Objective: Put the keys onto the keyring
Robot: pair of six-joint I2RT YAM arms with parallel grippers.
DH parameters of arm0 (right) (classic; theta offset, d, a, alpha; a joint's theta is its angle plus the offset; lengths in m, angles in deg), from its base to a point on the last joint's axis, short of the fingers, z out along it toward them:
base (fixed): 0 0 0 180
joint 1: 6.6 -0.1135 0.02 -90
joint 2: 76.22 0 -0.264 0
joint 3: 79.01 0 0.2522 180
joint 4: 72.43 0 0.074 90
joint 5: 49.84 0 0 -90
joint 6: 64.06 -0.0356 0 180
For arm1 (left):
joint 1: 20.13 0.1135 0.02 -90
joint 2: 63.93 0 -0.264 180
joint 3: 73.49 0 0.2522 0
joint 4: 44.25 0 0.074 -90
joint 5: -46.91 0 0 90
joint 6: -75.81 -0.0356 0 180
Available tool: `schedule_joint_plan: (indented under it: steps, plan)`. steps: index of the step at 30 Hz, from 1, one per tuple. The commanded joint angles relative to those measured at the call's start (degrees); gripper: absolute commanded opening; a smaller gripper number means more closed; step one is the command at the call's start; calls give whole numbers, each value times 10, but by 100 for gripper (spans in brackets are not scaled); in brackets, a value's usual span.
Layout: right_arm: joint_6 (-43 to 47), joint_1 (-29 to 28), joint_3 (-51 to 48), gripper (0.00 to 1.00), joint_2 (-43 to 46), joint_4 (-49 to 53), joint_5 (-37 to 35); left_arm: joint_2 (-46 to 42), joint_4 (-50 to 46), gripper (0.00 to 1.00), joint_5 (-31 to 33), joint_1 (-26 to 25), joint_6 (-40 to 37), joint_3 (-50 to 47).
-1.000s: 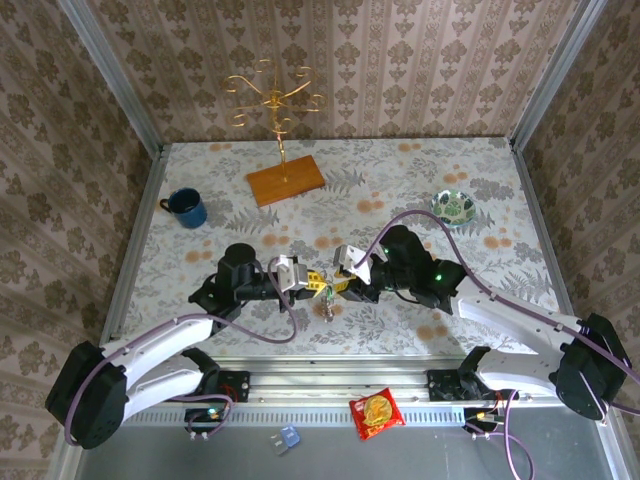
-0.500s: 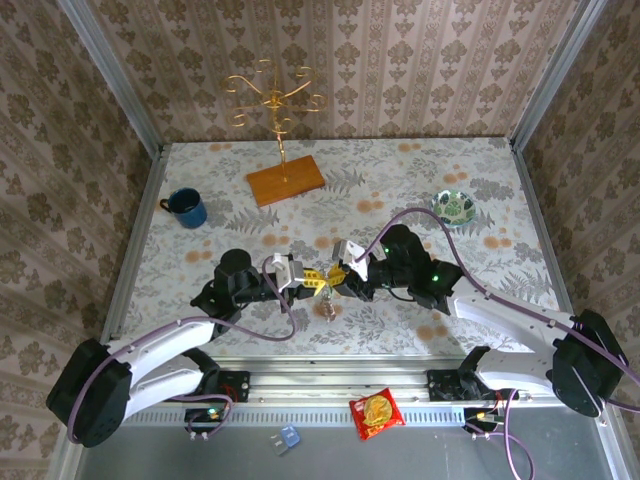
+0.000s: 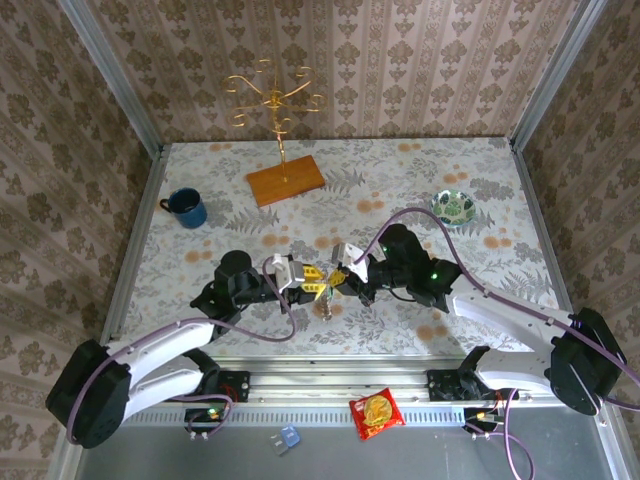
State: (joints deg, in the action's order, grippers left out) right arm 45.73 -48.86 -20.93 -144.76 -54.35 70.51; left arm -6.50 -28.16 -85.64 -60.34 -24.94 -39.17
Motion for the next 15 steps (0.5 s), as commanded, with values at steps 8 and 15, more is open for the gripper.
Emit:
schedule_joint_plan:
  steps: [8,15]
  plan:
    - [162,-32,134,0,-38,207,-53,-19,-218,21,2,-5,-133,94]
    - [197,-55,178,0,-59,241,-69,3,-245,8,-18,-4,-150,118]
